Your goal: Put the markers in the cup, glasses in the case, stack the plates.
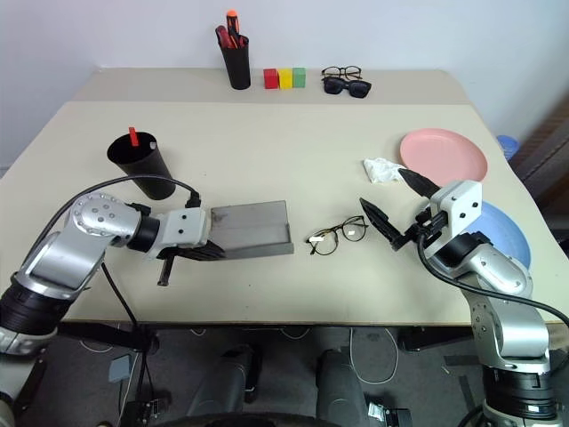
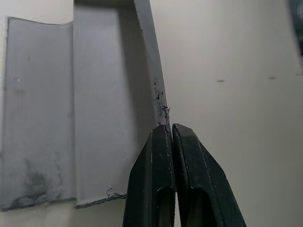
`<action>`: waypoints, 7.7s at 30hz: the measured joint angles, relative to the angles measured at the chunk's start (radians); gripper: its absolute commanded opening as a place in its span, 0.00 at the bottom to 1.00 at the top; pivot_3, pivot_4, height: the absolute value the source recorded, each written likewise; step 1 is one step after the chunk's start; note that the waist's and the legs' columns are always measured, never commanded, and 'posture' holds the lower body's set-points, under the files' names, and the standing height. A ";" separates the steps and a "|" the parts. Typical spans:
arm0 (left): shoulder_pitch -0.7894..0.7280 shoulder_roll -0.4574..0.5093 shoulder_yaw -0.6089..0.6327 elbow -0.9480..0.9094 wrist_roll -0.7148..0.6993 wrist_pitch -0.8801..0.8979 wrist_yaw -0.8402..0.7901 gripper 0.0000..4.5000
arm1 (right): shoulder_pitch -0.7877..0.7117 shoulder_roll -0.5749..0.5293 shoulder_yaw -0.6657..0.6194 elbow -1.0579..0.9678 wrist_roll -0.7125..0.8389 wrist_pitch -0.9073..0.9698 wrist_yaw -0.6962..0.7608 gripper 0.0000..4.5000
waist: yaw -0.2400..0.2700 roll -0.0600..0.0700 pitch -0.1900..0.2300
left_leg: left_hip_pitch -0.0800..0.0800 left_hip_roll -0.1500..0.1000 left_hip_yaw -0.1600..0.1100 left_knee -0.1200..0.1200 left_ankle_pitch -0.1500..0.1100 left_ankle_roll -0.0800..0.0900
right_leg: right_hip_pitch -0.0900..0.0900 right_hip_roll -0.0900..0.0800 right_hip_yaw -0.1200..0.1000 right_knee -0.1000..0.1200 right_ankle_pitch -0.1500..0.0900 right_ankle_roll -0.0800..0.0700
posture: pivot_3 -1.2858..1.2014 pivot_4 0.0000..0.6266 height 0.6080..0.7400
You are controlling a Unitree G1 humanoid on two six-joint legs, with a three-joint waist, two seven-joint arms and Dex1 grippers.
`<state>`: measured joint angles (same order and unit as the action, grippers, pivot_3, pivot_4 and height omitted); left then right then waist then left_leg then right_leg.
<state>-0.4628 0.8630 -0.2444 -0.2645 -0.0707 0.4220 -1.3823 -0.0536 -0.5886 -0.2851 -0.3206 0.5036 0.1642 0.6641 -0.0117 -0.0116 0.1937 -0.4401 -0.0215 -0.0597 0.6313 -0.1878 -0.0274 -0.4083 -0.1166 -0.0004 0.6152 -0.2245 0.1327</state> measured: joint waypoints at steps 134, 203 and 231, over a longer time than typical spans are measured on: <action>0.282 -0.016 0.187 -0.229 -0.293 0.160 0.362 0.79 | -0.441 -0.256 0.420 0.237 -0.140 0.816 0.112 0.44 | 0.017 0.003 -0.001 | -0.003 0.000 0.002 -0.002 0.000 0.000 | -0.003 -0.002 -0.001 -0.004 0.000 -0.003 | 0.52 0.24 1.00; -0.223 -0.239 0.202 0.474 -0.190 -0.092 0.554 0.26 | -0.014 -0.144 0.116 -0.120 -0.171 0.359 0.230 1.00 | 0.032 -0.002 -0.001 | -0.003 0.000 0.002 -0.002 0.000 -0.001 | -0.002 0.000 -0.002 -0.003 -0.001 -0.003 | 0.52 0.24 1.00; -0.800 -0.538 -0.061 1.421 0.153 -0.542 -0.205 0.01 | 0.317 -0.018 -0.092 -0.432 -0.007 0.217 0.046 1.00 | 0.024 -0.008 0.002 | -0.003 0.000 0.001 -0.002 0.000 0.000 | -0.001 -0.001 -0.003 -0.006 -0.001 -0.003 | 0.52 0.24 1.00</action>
<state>-1.2625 0.3253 -0.3056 1.1564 0.0824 -0.1202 -1.5871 0.2639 -0.6066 -0.3775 -0.7527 0.4963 0.3810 0.7099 0.0127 -0.0195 0.1959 -0.4433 -0.0210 -0.0587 0.6295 -0.1882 -0.0277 -0.4092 -0.1180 -0.0031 0.6096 -0.2253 0.1294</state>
